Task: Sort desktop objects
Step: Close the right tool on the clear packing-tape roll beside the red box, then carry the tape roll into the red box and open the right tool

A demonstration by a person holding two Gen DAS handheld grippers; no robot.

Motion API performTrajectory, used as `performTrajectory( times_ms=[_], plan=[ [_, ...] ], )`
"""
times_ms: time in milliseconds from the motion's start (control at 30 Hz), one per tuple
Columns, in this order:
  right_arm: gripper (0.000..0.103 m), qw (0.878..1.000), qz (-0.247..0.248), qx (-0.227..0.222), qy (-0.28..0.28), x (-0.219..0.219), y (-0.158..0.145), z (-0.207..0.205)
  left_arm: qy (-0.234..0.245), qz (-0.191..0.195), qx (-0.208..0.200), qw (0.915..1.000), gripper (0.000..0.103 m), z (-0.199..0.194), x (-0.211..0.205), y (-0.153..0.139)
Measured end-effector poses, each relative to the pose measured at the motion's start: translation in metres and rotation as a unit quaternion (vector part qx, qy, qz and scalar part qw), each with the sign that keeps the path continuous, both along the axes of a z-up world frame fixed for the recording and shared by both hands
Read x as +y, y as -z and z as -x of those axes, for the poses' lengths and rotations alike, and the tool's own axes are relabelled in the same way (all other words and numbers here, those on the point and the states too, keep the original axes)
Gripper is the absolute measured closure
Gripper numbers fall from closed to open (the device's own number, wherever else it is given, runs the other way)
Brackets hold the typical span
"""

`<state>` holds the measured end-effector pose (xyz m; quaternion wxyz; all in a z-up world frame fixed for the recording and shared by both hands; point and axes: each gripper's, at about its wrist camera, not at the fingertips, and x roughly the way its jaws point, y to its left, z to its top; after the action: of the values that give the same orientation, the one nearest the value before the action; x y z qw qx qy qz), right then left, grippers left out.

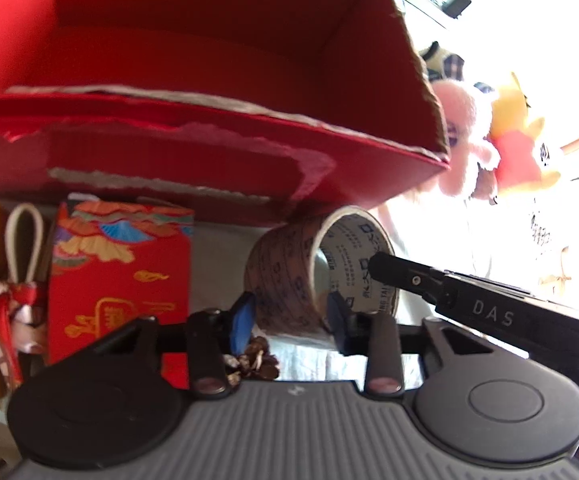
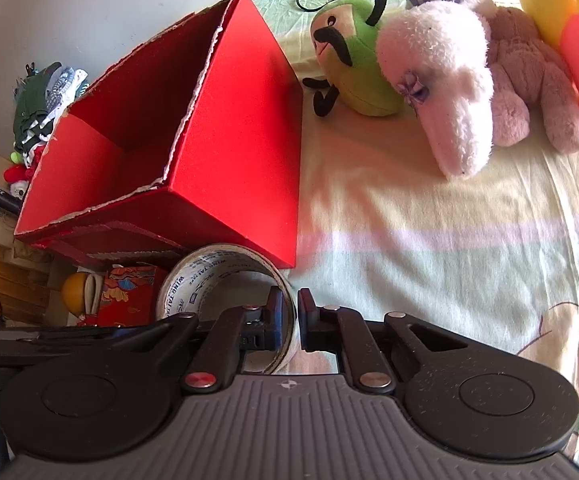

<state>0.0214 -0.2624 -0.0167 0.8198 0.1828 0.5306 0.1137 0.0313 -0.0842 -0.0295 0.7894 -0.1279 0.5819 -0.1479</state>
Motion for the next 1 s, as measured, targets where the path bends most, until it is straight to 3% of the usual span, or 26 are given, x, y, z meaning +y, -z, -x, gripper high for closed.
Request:
performTrajectory(
  times_ms=[267, 433, 767, 1000],
  plan=[
    [0.094, 1.0, 0.004, -0.008, 0.014, -0.014, -0.002, 0.004, 0.035, -0.038, -0.019, 0.9985, 0.081, 0.006, -0.022, -0.005],
    [0.095, 0.999, 0.02, -0.031, 0.024, -0.024, -0.014, 0.014, 0.073, -0.057, -0.049, 0.9944, 0.082, 0.008, -0.045, -0.017],
    [0.094, 0.992, 0.03, -0.106, 0.059, -0.061, -0.056, 0.031, 0.127, -0.054, -0.135, 0.9811, 0.083, 0.012, -0.09, -0.06],
    [0.092, 0.981, 0.02, -0.185, 0.055, -0.063, -0.096, 0.018, 0.124, -0.058, -0.199, 0.9704, 0.083, 0.001, -0.092, -0.103]
  ],
)
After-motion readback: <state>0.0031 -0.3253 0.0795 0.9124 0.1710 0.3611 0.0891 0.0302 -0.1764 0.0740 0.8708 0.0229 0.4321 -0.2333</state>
